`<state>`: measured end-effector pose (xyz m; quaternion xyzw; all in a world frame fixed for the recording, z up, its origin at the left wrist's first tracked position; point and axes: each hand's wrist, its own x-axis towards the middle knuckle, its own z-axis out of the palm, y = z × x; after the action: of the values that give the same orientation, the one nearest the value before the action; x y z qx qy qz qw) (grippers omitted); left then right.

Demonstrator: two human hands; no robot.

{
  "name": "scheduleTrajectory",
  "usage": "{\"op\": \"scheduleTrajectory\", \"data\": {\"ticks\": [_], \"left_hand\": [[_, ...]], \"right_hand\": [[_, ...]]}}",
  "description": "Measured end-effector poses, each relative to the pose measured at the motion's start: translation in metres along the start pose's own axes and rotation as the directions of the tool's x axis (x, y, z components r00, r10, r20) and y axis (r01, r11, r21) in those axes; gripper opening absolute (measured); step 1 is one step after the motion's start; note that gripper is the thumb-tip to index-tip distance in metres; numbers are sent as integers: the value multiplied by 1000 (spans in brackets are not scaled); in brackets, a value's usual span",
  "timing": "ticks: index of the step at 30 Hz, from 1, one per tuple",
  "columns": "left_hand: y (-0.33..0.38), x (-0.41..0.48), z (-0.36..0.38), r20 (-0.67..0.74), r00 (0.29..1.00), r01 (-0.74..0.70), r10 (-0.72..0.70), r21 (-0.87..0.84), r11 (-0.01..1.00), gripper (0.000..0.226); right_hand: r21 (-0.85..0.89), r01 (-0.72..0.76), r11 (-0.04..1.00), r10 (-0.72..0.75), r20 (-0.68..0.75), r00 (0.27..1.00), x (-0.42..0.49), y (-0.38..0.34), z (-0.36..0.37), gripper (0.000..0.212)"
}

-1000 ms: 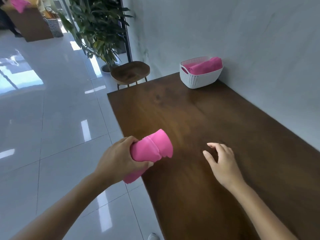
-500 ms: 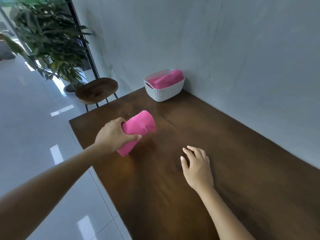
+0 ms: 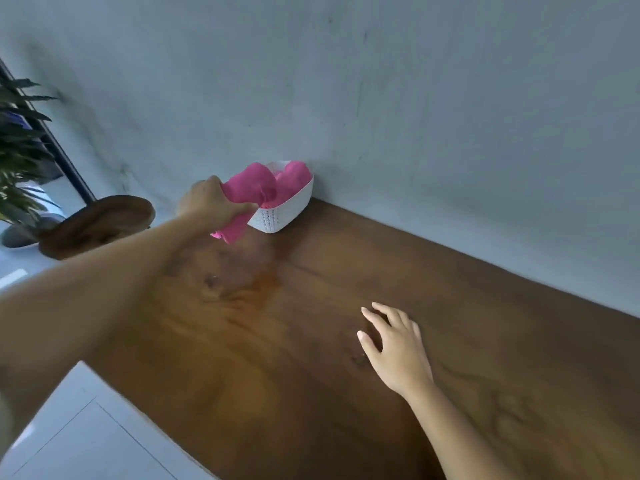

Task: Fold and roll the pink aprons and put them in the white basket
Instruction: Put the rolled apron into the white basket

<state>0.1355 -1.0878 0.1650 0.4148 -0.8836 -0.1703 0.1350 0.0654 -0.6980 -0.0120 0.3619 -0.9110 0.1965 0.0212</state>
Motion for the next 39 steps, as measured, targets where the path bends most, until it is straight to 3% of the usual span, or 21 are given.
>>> {"op": "scheduleTrajectory", "data": {"ticks": [7, 12, 16, 20, 27, 34, 39], "left_hand": [[21, 95, 9, 19, 996, -85, 85, -17, 996, 64], [24, 146, 31, 40, 994, -98, 98, 6, 995, 88], [29, 167, 48, 62, 994, -87, 87, -5, 996, 84], [34, 169, 61, 144, 984, -108, 105, 15, 994, 80], [21, 181, 53, 318, 929, -199, 189, 1, 980, 93], [3, 168, 43, 197, 910, -373, 364, 6, 928, 78], [5, 130, 45, -67, 811, -583, 581, -17, 813, 57]], "right_hand": [[-69, -84, 994, 84, -2, 996, 1, -11, 3, 45], [-167, -105, 980, 112, 34, 993, 3, -19, 1, 47], [-208, -131, 969, 141, 32, 990, 3, -24, 2, 46], [-236, -140, 962, 150, 22, 989, 3, -25, 4, 46], [-304, -147, 941, 170, 49, 984, 4, -30, -1, 47], [-339, -155, 928, 191, 75, 979, 6, -35, -5, 52], [-327, -208, 922, 246, 79, 966, 6, -45, 1, 57]]}}
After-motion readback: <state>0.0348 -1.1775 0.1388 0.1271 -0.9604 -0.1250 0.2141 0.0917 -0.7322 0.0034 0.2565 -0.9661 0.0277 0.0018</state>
